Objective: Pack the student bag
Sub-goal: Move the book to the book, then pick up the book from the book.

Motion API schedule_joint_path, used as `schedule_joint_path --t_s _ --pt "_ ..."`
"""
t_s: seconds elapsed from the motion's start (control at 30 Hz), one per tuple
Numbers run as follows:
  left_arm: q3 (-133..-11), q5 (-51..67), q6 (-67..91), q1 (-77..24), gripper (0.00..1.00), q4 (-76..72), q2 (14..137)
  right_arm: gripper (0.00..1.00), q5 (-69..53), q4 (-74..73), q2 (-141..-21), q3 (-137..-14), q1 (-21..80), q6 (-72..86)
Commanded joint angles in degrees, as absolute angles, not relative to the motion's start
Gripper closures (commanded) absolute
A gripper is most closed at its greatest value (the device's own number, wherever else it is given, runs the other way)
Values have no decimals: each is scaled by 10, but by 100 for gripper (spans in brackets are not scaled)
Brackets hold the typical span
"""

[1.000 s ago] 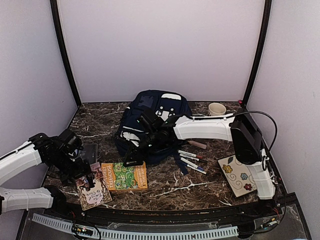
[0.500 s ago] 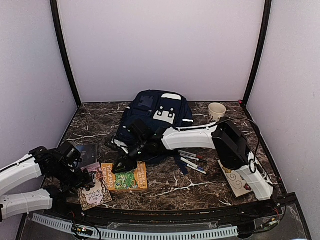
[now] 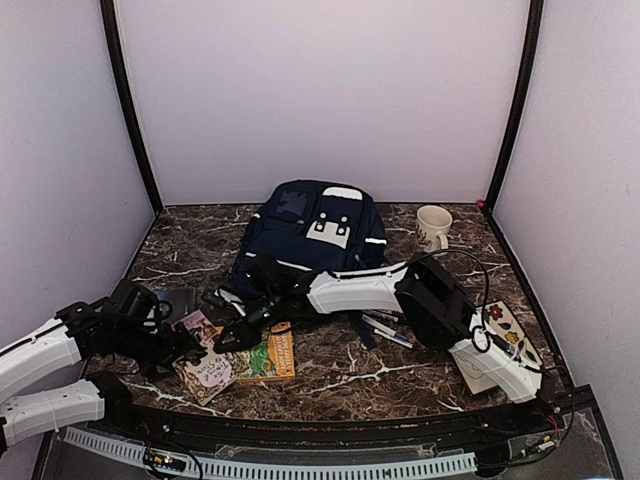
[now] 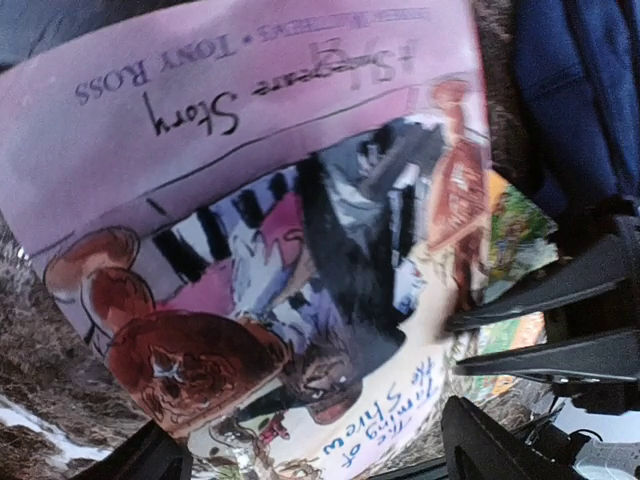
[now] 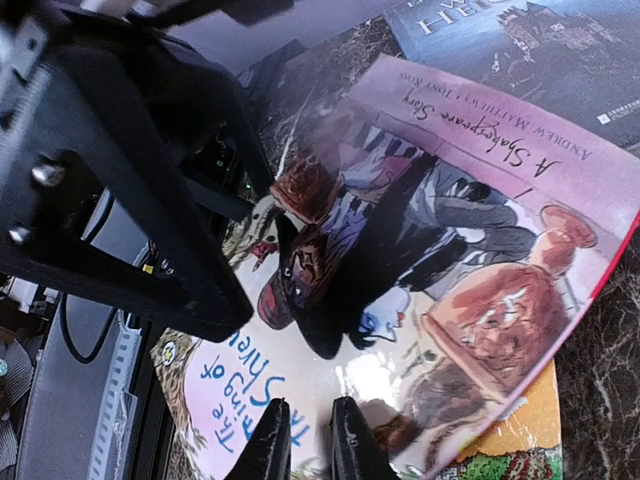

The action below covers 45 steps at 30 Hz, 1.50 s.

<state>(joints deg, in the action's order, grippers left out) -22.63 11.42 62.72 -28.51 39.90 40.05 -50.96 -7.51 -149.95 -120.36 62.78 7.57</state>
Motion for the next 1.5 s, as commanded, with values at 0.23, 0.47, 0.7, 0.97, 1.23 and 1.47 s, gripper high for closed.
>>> schedule_joint_path --t_s 0.23,0.47,0.7,0.97,1.23,1.47 --pt "-239 76 648 -285 11 410 387 94 -411 -110 -1503 -1204 619 87" --pt "-219 69 695 -285 11 445 350 99 -376 -146 -1522 -1203 610 79" --pt "-154 61 698 -285 11 326 302 99 -380 -159 -1533 -1202 610 75" --pt "-105 35 734 -285 22 277 248 99 -386 -163 -1541 -1200 610 77" --pt "-52 31 795 -285 37 221 187 99 -388 -163 -1544 -1202 610 77" --pt "-63 16 802 -286 54 240 151 98 -390 -165 -1547 -1207 610 78"
